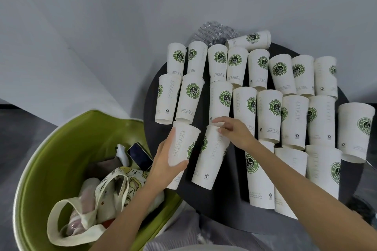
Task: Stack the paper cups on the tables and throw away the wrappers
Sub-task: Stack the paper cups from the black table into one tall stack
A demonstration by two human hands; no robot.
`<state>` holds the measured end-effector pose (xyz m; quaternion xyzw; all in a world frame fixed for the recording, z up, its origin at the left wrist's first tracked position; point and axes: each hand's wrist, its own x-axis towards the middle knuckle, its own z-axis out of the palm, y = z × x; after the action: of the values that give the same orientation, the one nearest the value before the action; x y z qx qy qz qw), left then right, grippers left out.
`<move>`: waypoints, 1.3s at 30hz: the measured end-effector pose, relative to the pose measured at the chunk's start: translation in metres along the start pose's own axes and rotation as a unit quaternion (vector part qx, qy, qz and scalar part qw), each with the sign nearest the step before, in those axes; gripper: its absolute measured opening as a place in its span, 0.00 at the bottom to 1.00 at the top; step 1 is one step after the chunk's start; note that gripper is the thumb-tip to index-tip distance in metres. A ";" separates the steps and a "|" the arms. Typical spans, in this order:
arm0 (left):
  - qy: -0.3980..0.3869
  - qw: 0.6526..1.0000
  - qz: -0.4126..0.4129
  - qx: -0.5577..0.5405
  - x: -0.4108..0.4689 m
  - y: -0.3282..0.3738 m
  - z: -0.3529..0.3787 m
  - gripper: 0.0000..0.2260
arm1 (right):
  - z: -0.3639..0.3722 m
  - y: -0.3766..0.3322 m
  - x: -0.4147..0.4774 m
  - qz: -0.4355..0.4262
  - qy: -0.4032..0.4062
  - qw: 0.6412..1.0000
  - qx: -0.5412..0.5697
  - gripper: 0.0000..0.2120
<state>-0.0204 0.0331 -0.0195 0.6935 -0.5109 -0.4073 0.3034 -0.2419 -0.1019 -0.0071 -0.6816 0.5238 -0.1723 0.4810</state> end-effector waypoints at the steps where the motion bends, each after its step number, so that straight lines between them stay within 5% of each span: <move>1: 0.000 1.000 0.002 -0.001 0.000 -0.001 -0.001 0.44 | -0.001 -0.001 -0.001 -0.006 0.005 1.000 0.001 0.14; 17: -0.103 0.992 0.066 0.024 0.002 0.013 -0.011 0.45 | -0.081 -0.053 -0.017 -0.114 0.169 0.975 0.089 0.14; 35: -0.119 0.992 0.040 0.008 0.018 0.034 -0.020 0.44 | -0.106 -0.050 -0.014 -0.098 0.365 0.914 0.147 0.15; 39: -0.145 0.988 0.056 0.020 0.020 0.045 -0.017 0.45 | -0.100 -0.048 -0.017 -0.090 0.350 0.921 0.149 0.16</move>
<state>-0.0236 0.0006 0.0207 0.6034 -0.5953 -0.4757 0.2349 -0.2956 -0.1346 0.0856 -0.5427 0.5632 -0.5184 0.3458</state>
